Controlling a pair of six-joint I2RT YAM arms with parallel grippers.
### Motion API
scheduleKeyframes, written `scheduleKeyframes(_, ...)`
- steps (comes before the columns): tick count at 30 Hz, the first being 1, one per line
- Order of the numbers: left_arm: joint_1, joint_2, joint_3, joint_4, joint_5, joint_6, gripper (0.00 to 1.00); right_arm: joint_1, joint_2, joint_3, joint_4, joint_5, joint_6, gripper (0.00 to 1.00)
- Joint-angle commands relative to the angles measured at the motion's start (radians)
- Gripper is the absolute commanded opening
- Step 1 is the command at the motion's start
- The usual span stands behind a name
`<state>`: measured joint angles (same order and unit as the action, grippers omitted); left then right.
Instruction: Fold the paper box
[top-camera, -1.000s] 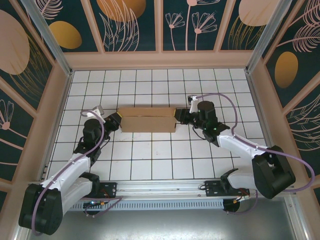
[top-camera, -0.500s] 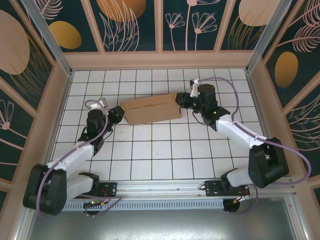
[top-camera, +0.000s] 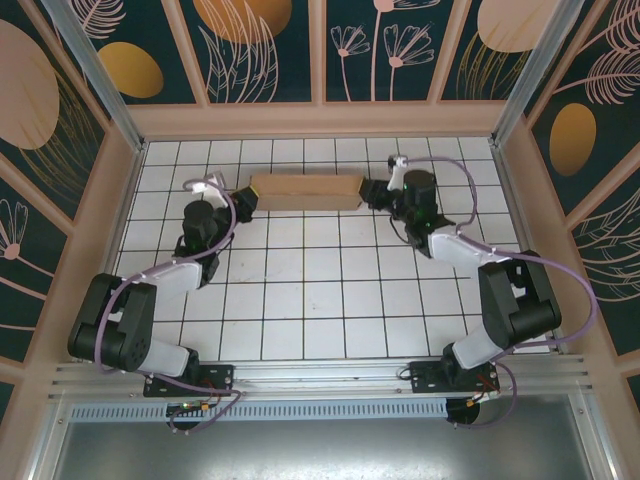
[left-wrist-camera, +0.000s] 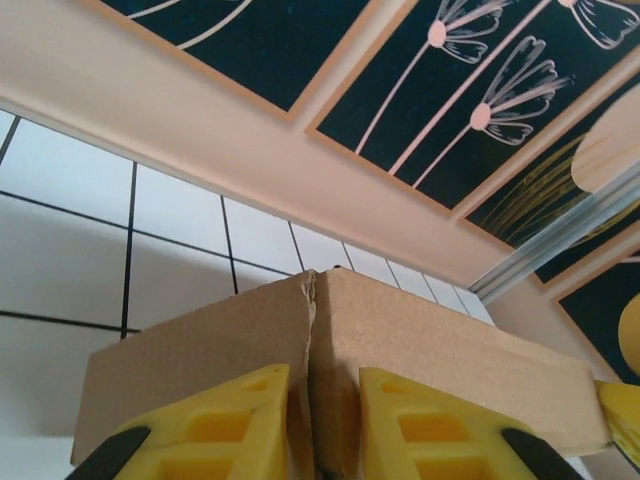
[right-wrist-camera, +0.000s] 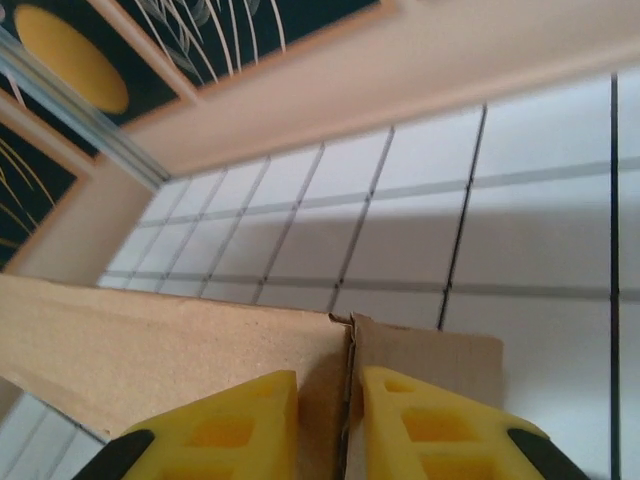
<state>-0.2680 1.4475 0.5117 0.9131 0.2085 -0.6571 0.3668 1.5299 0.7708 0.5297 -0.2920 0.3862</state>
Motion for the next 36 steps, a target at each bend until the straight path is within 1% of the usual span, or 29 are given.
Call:
scheduleKeyframes(1,-0.069,-0.005,-0.105,0.168,0.056,0.115,0.24,0.035,-0.051,-0.152,0.228,-0.047,-0.037,0.23)
scheduleKeyframes(3,-0.112,-0.015,-0.131,0.116,0.023,0.154,0.26,0.052,-0.075,-0.222,0.277,-0.033,-0.047,0.23)
scheduleKeyframes(5,-0.137,-0.022,-0.156,0.096,0.002,0.138,0.29,0.073,-0.109,-0.282,0.315,0.003,-0.058,0.23)
scheduleKeyframes(8,-0.154,-0.053,-0.164,-0.008,-0.03,0.103,0.37,0.102,-0.16,-0.346,0.326,0.053,-0.063,0.24)
scheduleKeyframes(10,-0.153,-0.083,-0.167,-0.077,-0.055,0.091,0.44,0.113,-0.195,-0.372,0.311,0.086,-0.054,0.29)
scheduleKeyframes(12,-0.154,-0.121,-0.166,-0.143,-0.082,0.082,0.51,0.113,-0.234,-0.395,0.284,0.122,-0.039,0.36)
scheduleKeyframes(14,-0.154,-0.145,-0.157,-0.195,-0.082,0.083,0.54,0.11,-0.257,-0.405,0.246,0.16,-0.044,0.42)
scheduleKeyframes(16,-0.154,-0.152,-0.142,-0.242,-0.068,0.09,0.56,0.097,-0.259,-0.394,0.198,0.162,-0.05,0.46)
scheduleKeyframes(18,-0.154,-0.151,-0.133,-0.283,-0.055,0.099,0.58,0.076,-0.258,-0.382,0.173,0.135,-0.036,0.47)
scheduleKeyframes(22,-0.154,-0.166,-0.155,-0.276,-0.026,0.09,0.58,0.065,-0.281,-0.376,0.158,0.11,-0.03,0.49)
scheduleKeyframes(24,-0.152,-0.168,-0.142,-0.307,-0.066,0.093,0.58,0.058,-0.273,-0.358,0.125,0.109,-0.012,0.49)
scheduleKeyframes(27,-0.146,-0.127,-0.092,-0.372,-0.156,0.087,0.61,0.05,-0.203,-0.261,-0.026,0.093,0.027,0.46)
scheduleKeyframes(29,-0.12,-0.069,-0.061,-0.385,-0.142,0.057,0.6,0.052,-0.149,-0.198,-0.117,0.063,0.046,0.46)
scheduleKeyframes(31,-0.11,-0.024,-0.049,-0.362,-0.118,0.04,0.59,0.05,-0.11,-0.163,-0.17,0.048,0.064,0.46)
scheduleKeyframes(34,-0.108,0.035,-0.034,-0.342,-0.118,0.024,0.58,0.05,-0.043,-0.118,-0.216,0.039,0.063,0.46)
scheduleKeyframes(36,-0.107,0.077,-0.026,-0.32,-0.111,0.005,0.56,0.051,0.008,-0.082,-0.253,0.049,0.063,0.44)
